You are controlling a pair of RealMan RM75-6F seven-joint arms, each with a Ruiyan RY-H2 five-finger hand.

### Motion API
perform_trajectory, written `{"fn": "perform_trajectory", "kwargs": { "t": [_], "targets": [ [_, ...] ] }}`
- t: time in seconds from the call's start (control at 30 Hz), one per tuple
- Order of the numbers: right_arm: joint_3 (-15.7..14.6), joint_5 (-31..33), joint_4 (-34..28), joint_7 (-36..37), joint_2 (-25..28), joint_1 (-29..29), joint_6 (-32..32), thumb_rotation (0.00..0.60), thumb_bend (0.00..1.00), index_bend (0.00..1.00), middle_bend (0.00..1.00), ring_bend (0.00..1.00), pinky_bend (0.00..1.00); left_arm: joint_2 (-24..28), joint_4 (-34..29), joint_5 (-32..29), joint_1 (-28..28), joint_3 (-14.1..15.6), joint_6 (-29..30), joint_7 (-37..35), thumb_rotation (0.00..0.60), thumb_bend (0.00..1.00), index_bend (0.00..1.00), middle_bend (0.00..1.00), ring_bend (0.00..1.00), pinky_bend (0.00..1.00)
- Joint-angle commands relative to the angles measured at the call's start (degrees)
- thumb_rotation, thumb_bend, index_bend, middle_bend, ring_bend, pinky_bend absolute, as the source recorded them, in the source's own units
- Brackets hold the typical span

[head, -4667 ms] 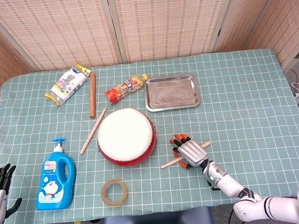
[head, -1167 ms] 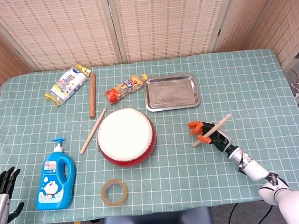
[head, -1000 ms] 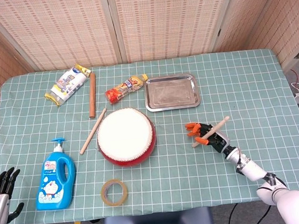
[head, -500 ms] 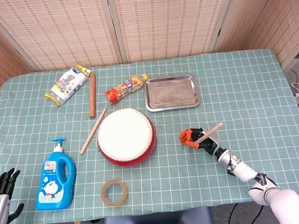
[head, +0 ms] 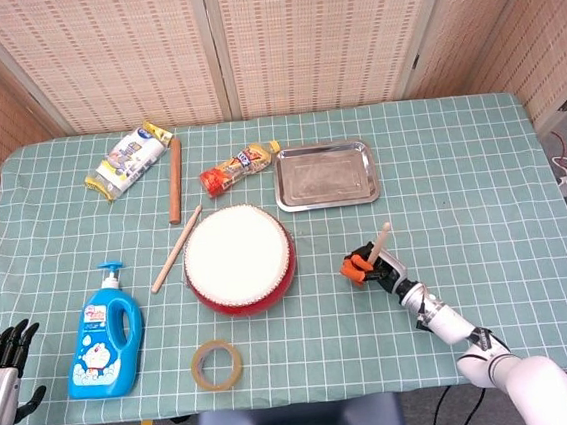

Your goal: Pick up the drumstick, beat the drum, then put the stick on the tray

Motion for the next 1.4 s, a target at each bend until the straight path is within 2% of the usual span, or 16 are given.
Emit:
{"fn": "perform_trajectory", "kwargs": {
  "t": [0.03,0.17,0.27,0.37,0.43,0.57,0.67,0.8,0.87,0.93,1.07,1.13,1.2,1.3,1.4],
  "targets": [
    [0.67,0.48,-0.56,-0.74,-0.14,0.09,0.48,0.536,0.21,1.00,0.85,0.90,0.88,-0.05,0.18,-0.05,0.04,-0.03,0.06,-0.19,0.600,0.21,0.00,0.00,0.00,0.00],
    [1.64,1.29,-1.57,-3.17,-0.02,0.07,0.77,0.536,0.21,1.00,0.95,1.00,1.00,-0.17,0.47,-0.11,-0.01,-0.08,-0.03,-0.36,0.600,0.20,0.00,0.00,0.00,0.00],
    [2.56,2.30,-2.51,-5.12,0.09,-0.12,0.48,0.540,0.21,1.00,1.00,1.00,1.00,-0.33,0.64,-0.08,-0.12,-0.12,-0.13,-0.28,0.600,0.21,0.00,0.00,0.00,0.00],
    [3.31,3.19,-3.45,-6.60,0.21,-0.38,0.13,0.544,0.21,1.00,1.00,1.00,1.00,-0.45,0.75,0.00,-0.24,-0.11,-0.27,-0.13,0.600,0.21,0.00,0.00,0.00,0.00],
    [3.66,3.51,-4.17,-7.11,0.45,-0.48,0.07,0.544,0.25,1.00,1.00,1.00,1.00,-0.49,0.84,0.00,-0.30,-0.15,-0.30,0.12,0.600,0.21,0.00,0.00,0.00,0.00],
    [4.06,3.66,-5.46,-8.27,1.08,-0.64,0.52,0.574,0.40,1.00,1.00,1.00,1.00,-0.49,0.86,-0.01,-0.34,-0.21,-0.27,0.06,0.600,0.20,0.00,0.00,0.00,0.00],
    [4.02,3.12,-6.95,-10.02,2.35,-0.66,1.61,0.599,0.45,1.00,1.00,1.00,1.00,-0.39,0.92,0.01,-0.35,-0.19,-0.26,-0.02,0.600,0.21,0.00,0.00,0.00,0.00],
    [4.41,1.92,-10.67,-19.73,6.22,-0.21,4.38,0.600,0.52,1.00,1.00,1.00,1.00,-0.26,1.12,-0.15,-0.24,-0.26,-0.09,0.02,0.600,0.22,0.00,0.00,0.00,0.00],
    [4.96,1.56,-13.82,-27.20,8.91,0.36,5.09,0.600,0.52,1.00,1.00,1.00,1.00,-0.16,1.19,-0.09,-0.19,-0.29,0.12,-0.24,0.600,0.23,0.00,0.00,0.00,0.00],
    [6.21,1.73,-18.79,-38.76,12.56,1.21,5.27,0.600,0.52,1.00,1.00,1.00,1.00,-0.14,1.33,0.01,-0.10,-0.38,0.49,-0.41,0.600,0.23,0.00,0.00,0.00,0.00],
    [10.27,4.99,-30.23,-66.76,19.16,3.18,2.31,0.600,0.53,1.00,1.00,1.00,1.00,-0.18,1.51,0.50,-0.16,-0.49,1.00,-0.80,0.600,0.23,0.00,0.00,0.00,0.00],
    [12.88,7.85,-36.03,-83.55,21.67,4.34,0.42,0.600,0.52,1.00,1.00,1.00,1.00,-0.24,1.59,0.91,-0.21,-0.53,1.36,-1.04,0.600,0.23,0.00,0.00,0.00,0.00],
    [15.04,10.57,-40.08,-98.28,22.74,5.55,-0.93,0.600,0.52,1.00,1.00,1.00,1.00,-0.28,1.64,1.25,-0.26,-0.56,1.66,-1.25,0.600,0.23,0.00,0.00,0.00,0.00],
    [18.12,16.05,-45.06,-114.76,22.88,7.66,-3.61,0.600,0.53,1.00,1.00,1.00,1.00,-0.29,1.66,1.64,-0.30,-0.63,2.08,-1.50,0.600,0.23,0.00,0.00,0.00,0.00],
    [21.62,21.87,-47.51,-125.20,20.67,9.86,-4.20,0.600,0.53,1.00,1.00,1.00,1.00,-0.22,1.65,1.99,-0.27,-0.54,2.37,-1.68,0.600,0.23,0.00,0.00,0.00,0.00]
  ]
}}
